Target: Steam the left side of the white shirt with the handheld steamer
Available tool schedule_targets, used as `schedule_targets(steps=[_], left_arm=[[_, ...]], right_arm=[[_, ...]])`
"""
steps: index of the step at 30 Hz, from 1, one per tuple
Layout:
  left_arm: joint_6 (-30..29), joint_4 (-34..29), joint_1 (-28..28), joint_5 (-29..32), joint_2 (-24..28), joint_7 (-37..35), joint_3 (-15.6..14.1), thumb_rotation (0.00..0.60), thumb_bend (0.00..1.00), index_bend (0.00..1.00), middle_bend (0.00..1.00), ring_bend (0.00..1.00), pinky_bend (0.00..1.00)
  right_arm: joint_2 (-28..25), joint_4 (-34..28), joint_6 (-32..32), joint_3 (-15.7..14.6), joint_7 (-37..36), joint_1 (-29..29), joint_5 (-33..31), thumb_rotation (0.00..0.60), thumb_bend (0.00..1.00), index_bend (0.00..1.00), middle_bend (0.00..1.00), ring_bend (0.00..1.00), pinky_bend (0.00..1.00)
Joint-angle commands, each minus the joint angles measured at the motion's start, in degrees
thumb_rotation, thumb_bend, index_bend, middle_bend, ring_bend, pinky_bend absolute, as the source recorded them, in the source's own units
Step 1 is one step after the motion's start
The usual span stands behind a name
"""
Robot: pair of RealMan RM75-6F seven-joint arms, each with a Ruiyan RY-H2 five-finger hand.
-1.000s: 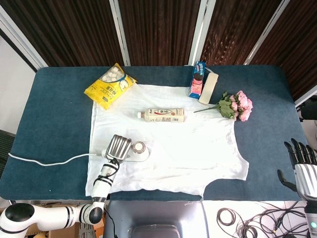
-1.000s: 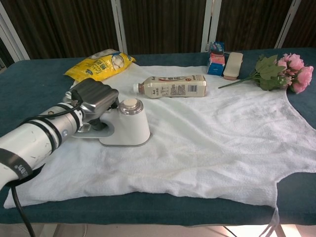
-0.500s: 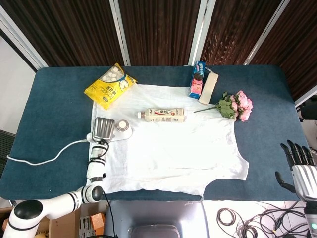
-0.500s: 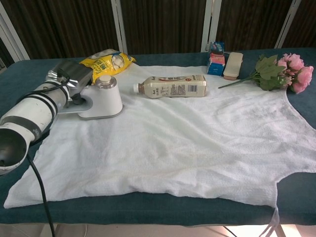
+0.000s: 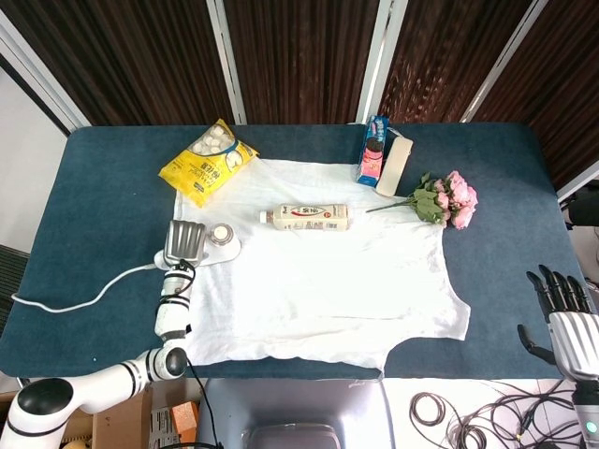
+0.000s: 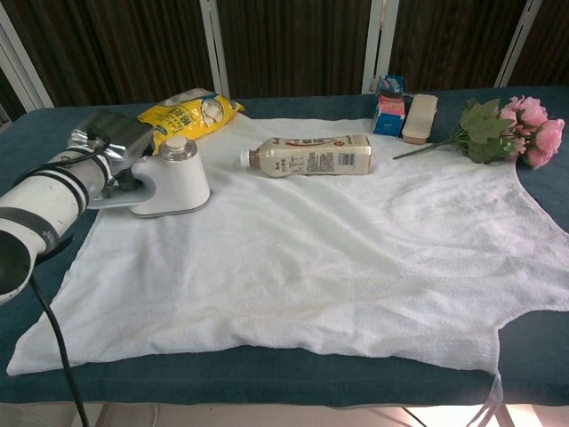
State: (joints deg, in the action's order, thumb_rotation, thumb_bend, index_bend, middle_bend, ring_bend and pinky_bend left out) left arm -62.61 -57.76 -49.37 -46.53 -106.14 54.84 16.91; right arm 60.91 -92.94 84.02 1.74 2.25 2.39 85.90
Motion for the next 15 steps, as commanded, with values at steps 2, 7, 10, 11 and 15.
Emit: schedule_targets(steps=[2,7,10,11,15], left_arm=[[-0.99,-10.27,2.12,-1.73,3.41,0.06,-2.65,0.600,0.56,0.75,0.94,1.00,1.00],[-1.59,-22.59,4.04,-1.93,8.48,1.47,-5.50,0.600,0.56,0.75,0.94,1.00,1.00],[-3.24,-27.37,5.20,-3.13,11.12,2.65,-7.79,0.600,0.56,0.75,0.94,1.00,1.00],[-3.74,-28.50,5.56,-3.46,11.78,2.93,-8.48,0.600,0.56,0.75,0.93,1.00,1.00],[-4.89,-33.04,7.01,-3.88,14.65,2.41,-10.16,0.600,0.56,0.75,0.94,1.00,1.00]], right_arm=[[0.04,-0.10,-0.27,-0.06,0.20,0.11,0.02,0.600,0.31,0.00,0.00,0.00,0.00],[-0.11,-0.13,-0.32,-0.03,-0.07,0.07,-0.08,0.600,0.31,0.00,0.00,0.00,0.00],[-0.16,-0.09,-0.15,-0.03,-0.23,-0.01,-0.01,0.600,0.31,0.00,0.00,0.00,0.00],[-0.18,-0.11,-0.10,-0.04,-0.30,-0.04,0.02,0.600,0.31,0.00,0.00,0.00,0.00],[-0.16,-0.14,-0.02,0.00,-0.29,-0.09,0.01,0.600,0.31,0.00,0.00,0.00,0.00]])
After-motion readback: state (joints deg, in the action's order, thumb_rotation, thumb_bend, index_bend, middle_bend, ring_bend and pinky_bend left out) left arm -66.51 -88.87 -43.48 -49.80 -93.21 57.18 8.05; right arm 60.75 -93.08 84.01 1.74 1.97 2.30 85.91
